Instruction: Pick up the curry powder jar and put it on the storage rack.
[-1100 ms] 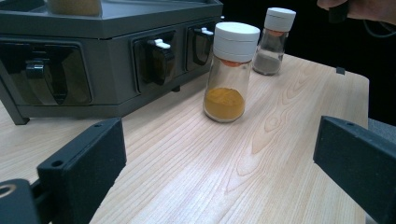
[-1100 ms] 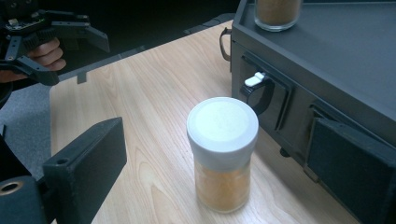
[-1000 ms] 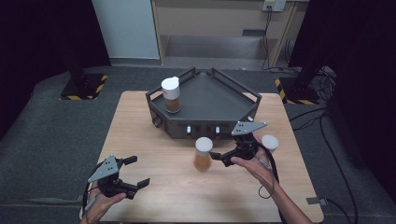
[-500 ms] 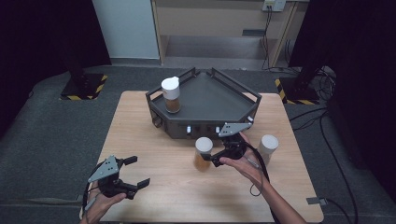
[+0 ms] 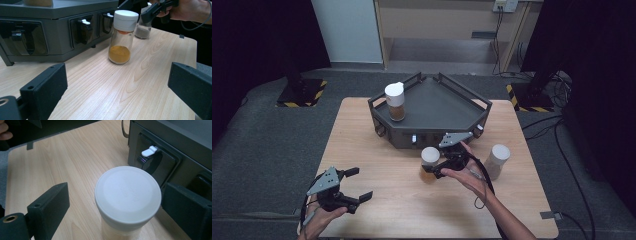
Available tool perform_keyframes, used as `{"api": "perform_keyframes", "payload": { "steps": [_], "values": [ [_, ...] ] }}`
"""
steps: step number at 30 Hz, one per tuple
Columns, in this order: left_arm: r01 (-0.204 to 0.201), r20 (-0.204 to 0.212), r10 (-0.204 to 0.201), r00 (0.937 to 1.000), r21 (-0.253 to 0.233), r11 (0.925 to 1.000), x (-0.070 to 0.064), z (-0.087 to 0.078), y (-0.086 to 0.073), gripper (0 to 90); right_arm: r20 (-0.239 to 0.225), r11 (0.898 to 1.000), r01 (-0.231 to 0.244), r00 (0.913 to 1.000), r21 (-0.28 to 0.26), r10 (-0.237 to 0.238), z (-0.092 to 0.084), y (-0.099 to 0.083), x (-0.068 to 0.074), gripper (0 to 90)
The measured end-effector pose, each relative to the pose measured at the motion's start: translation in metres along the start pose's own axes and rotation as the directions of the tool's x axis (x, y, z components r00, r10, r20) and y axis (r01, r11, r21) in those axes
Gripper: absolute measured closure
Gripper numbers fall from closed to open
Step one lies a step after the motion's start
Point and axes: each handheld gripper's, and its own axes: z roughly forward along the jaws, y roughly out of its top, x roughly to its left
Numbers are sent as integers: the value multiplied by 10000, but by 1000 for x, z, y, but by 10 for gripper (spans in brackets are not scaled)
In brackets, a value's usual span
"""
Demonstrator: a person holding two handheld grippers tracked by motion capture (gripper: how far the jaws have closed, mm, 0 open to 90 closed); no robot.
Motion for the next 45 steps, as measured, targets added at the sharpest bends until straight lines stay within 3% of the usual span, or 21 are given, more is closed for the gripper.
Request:
{"api": "perform_keyframes", "payload": {
  "steps": [8,14,19,45],
  "values": [
    [-2,-16,2,10000,-6,10000,0,1,0,11,220,9998,77,9997,168,-81,9,0,3,142],
    [-8,-6,8,10000,-6,10000,0,1,0,11,361,9991,118,9993,416,-134,18,0,3,244],
    [0,-5,0,10000,-11,10000,0,1,0,11,539,9995,158,9984,285,-173,19,-4,5,333],
    [-12,10,12,10000,46,10000,0,1,0,12,617,9993,291,9976,214,-304,18,-6,8,340]
  ]
}}
